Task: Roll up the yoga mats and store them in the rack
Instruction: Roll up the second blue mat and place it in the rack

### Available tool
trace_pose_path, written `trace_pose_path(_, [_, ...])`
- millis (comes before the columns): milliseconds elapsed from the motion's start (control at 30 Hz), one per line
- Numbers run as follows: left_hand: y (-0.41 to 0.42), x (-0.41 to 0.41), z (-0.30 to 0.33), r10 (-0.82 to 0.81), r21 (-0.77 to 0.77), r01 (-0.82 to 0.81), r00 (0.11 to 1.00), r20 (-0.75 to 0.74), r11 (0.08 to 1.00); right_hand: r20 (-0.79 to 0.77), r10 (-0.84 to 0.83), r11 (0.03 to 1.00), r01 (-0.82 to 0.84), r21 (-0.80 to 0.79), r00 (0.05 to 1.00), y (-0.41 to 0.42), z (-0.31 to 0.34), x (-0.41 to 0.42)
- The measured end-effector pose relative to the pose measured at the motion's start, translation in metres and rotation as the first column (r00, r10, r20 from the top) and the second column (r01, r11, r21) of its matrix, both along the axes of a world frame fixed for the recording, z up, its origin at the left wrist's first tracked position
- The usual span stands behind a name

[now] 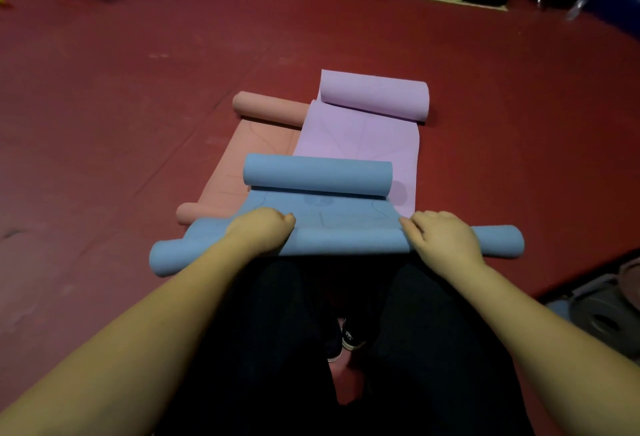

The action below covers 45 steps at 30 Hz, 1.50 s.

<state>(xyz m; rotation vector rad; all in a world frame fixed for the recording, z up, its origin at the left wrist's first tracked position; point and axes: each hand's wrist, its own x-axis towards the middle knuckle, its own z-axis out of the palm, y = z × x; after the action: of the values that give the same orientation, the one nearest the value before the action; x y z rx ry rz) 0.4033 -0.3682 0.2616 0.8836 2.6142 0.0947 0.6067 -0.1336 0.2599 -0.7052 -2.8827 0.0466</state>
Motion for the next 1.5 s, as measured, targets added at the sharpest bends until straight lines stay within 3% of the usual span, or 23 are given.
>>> trace_pose_path(167, [-0.002, -0.010, -0.004, -0.033, 0.003, 0.033, 0.999, -0.003, 0.999, 0.140, -0.029, 0.999, 0.024, 0.039, 0.990, 0.003, -0.003, -0.012])
trace_pose_path(367, [0.002, 0.000, -0.011, 0.066, 0.120, -0.037, 0.965, -0.255, 0.992, 0.536, 0.031, 0.956, 0.131, -0.261, 0.844, 0.021, 0.017, -0.049])
trace_pose_path(467, [-0.004, 0.021, -0.018, 0.113, 0.330, 0.050, 0.882, -0.457, 0.943, 0.621, 0.034, 0.905, 0.240, -0.352, 0.783, 0.029, 0.021, -0.057])
trace_pose_path(567, [-0.015, 0.028, -0.034, 0.032, 0.335, 0.179, 0.842, -0.538, 0.925, 0.629, 0.055, 0.877, 0.263, -0.402, 0.776, 0.033, 0.022, -0.059])
trace_pose_path(700, [-0.004, 0.014, -0.033, -0.005, 0.240, 0.155, 0.849, -0.528, 0.958, 0.618, 0.137, 0.879, 0.193, -0.436, 0.774, 0.032, 0.020, -0.065])
trace_pose_path(900, [0.019, -0.022, -0.015, 0.041, -0.015, -0.042, 0.997, -0.067, 0.999, 0.308, 0.081, 0.987, -0.034, -0.155, 0.948, 0.030, -0.007, -0.041])
trace_pose_path(1000, [0.027, -0.031, -0.011, 0.028, -0.093, -0.024, 0.999, 0.040, 0.995, 0.189, 0.035, 0.992, -0.011, -0.130, 0.981, 0.027, -0.016, -0.029])
trace_pose_path(1067, [0.033, -0.034, -0.012, 0.067, -0.089, -0.059, 0.995, 0.080, 0.994, 0.223, 0.025, 0.993, 0.001, -0.119, 0.975, 0.029, -0.018, -0.030])
trace_pose_path(1167, [0.036, -0.032, -0.018, 0.097, -0.031, -0.097, 0.995, -0.008, 0.995, 0.324, 0.028, 0.987, 0.025, -0.158, 0.945, 0.032, -0.013, -0.040])
trace_pose_path(1300, [0.020, -0.007, -0.030, 0.049, 0.071, -0.025, 0.930, -0.364, 0.997, 0.455, 0.044, 0.953, 0.100, -0.287, 0.889, 0.044, -0.003, -0.058])
trace_pose_path(1400, [0.011, 0.000, -0.034, -0.015, 0.105, 0.060, 0.922, -0.386, 0.993, 0.527, 0.053, 0.928, 0.153, -0.341, 0.848, 0.046, 0.005, -0.072])
trace_pose_path(1500, [0.013, -0.015, -0.022, -0.116, -0.048, 0.106, 0.914, -0.389, 0.993, 0.535, 0.084, 0.915, 0.147, -0.375, 0.841, 0.045, 0.022, -0.081])
